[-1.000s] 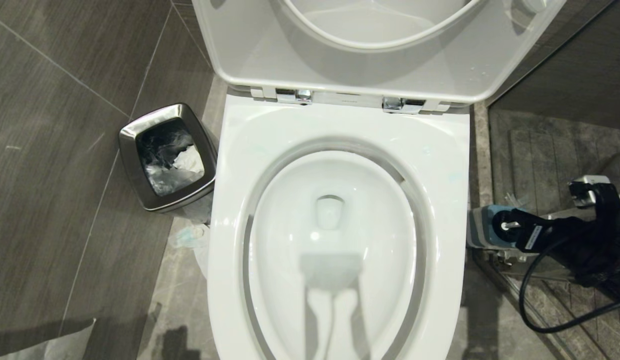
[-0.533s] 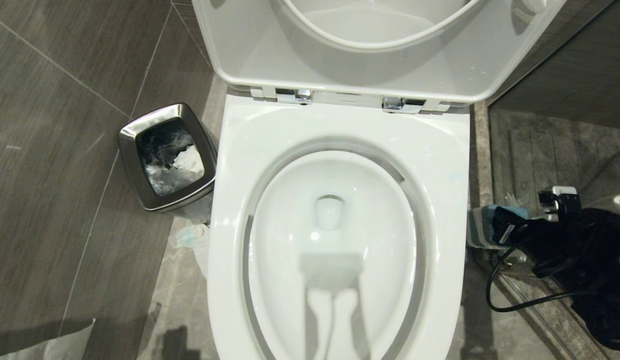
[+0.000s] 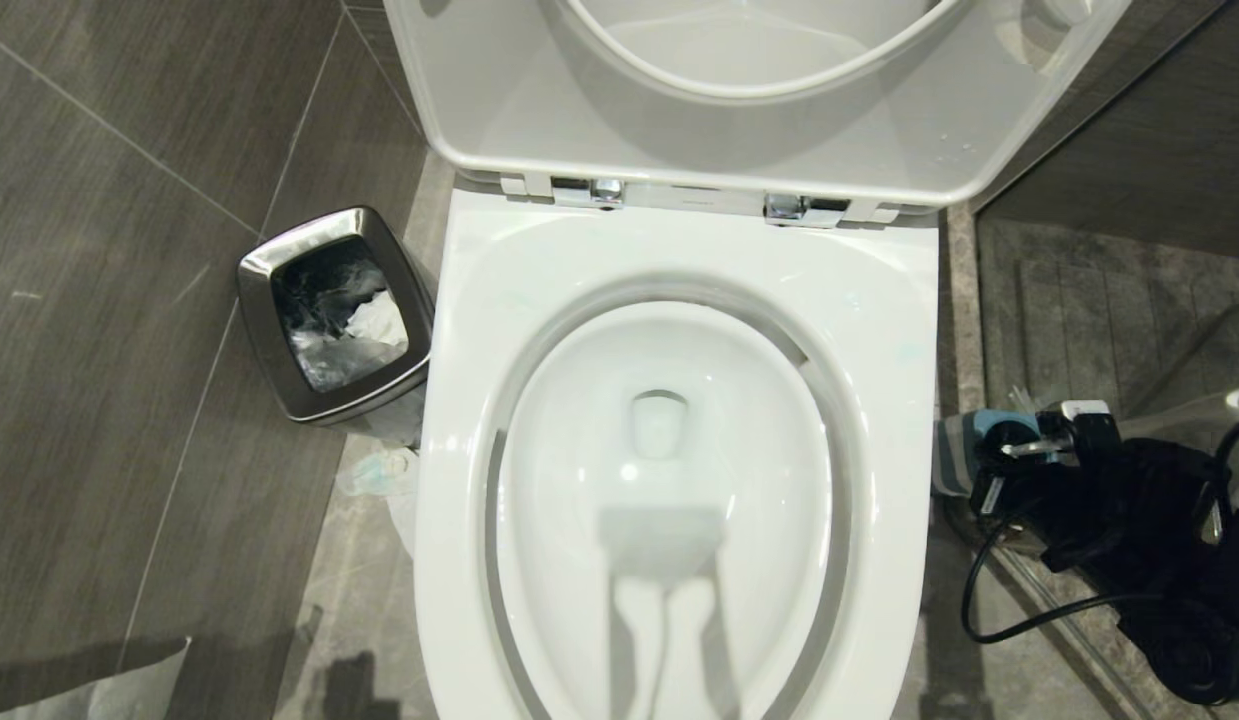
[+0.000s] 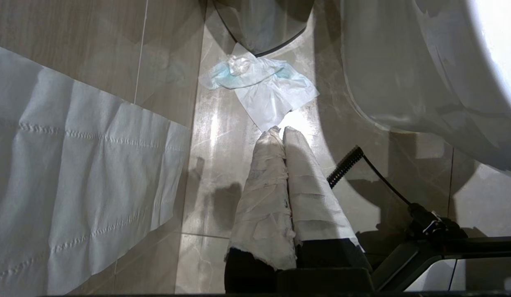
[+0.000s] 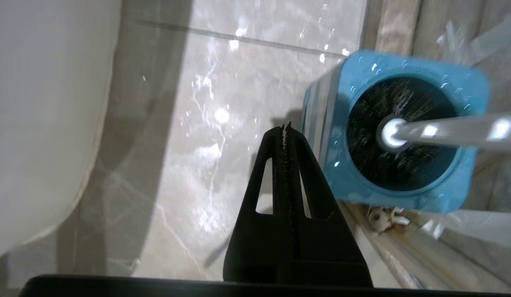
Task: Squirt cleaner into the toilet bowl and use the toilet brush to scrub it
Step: Pour in the cleaning agent
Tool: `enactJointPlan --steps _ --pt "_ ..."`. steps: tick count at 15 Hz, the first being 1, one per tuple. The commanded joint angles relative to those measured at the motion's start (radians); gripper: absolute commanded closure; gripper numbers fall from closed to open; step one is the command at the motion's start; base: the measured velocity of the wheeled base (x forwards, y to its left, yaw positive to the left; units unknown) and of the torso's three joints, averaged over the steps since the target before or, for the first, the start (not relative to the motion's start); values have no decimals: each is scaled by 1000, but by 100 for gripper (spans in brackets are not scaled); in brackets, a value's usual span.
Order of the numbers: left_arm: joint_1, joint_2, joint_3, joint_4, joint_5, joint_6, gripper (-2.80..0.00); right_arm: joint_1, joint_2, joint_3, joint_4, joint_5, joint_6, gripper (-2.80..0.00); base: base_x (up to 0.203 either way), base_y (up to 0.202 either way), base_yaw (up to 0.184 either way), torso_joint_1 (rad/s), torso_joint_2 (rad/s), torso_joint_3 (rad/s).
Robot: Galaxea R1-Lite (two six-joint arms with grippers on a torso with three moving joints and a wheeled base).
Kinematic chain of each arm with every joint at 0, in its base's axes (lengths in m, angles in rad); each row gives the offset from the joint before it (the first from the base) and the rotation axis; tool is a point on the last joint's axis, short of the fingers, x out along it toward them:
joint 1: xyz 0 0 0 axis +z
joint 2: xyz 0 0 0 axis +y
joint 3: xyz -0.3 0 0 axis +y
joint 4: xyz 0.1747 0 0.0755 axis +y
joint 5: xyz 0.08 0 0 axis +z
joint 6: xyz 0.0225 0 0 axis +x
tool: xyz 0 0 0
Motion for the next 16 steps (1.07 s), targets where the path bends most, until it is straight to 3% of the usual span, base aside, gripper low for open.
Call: enactJointPlan --steps 1,16 --pt "0 2 2 0 0 0 0 0 30 -21 -9 2 -2 0 0 0 0 0 0 0" --pt "0 2 2 0 0 0 0 2 76 -116 -9 7 -4 0 0 0 0 0 0 0"
